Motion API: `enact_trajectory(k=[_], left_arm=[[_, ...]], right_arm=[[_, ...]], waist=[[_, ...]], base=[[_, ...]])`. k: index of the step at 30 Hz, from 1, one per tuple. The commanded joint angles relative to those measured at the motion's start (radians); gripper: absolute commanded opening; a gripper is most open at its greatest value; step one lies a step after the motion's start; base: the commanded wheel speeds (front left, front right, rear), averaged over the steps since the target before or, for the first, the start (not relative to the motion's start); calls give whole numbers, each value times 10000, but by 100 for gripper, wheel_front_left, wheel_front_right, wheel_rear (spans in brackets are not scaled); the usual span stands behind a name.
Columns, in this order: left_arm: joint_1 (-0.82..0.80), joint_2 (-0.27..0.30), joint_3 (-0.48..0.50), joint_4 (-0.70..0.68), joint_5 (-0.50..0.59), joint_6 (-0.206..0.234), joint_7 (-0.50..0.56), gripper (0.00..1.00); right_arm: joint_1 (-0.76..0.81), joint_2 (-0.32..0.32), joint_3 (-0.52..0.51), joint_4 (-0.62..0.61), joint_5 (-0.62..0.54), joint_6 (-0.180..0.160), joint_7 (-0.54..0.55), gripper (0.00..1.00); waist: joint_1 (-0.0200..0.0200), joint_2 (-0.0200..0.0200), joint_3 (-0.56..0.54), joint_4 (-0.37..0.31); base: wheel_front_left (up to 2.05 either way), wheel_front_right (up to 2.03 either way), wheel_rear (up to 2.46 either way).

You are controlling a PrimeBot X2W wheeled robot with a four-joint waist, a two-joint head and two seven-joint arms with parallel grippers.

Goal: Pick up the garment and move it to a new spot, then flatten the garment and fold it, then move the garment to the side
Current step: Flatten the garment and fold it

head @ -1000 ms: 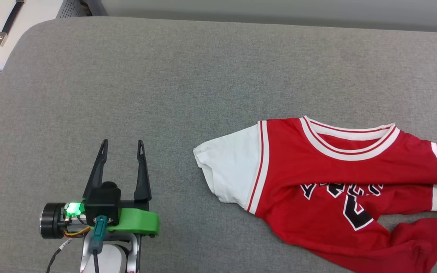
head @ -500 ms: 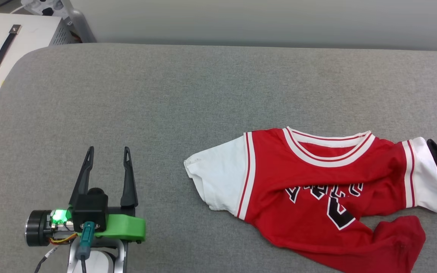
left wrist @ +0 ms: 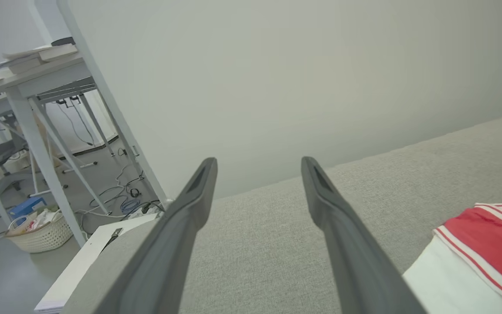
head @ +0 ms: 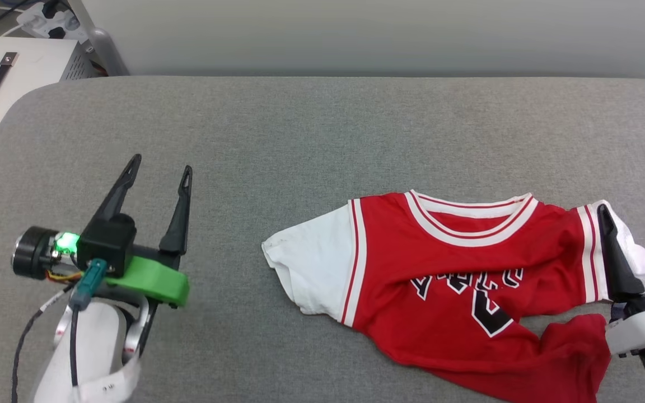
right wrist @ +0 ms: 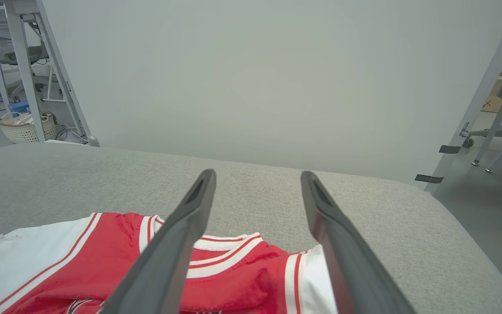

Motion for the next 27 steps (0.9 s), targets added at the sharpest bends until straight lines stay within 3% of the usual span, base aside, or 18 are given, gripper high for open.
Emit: enact_trajectory(k=[1,4,7,14,18,22,27], left_arm=[[-509,178,-96,263,-146,-227,133,100],[-1499,524,-602,834,-598,-590,1015,100],[-2247,768,-1343,1141,-1360,-688,2357,100],[-3860,2108,-4466,925,-4469,-702,6184,100],[-4498,2575,-5664,1076,-5865,-703,7682,100],[-5031,2965,-6785,1487,-6886,-704,8693,100],[-5504,3299,-8001,2144,-7510,-704,9092,100]], right_arm=[[159,153,-2,-89,-138,-6,-35,100],[266,386,29,-69,-254,-6,0,100],[264,468,64,11,-321,-6,-12,100],[13,539,347,201,-363,-6,-112,100],[-238,549,559,326,-396,-6,-209,100],[-520,550,752,449,-435,-6,-308,100],[-893,562,960,619,-420,-6,-424,100]], waist=[[0,0,46,-70],[0,0,147,-189],[0,0,249,-308],[0,0,654,-654],[0,0,948,-885],[0,0,1288,-1149],[0,0,1688,-1460]], base=[[0,0,0],[0,0,0],[0,0,0],[0,0,0],[0,0,0],[0,0,0],[0,0,0]])
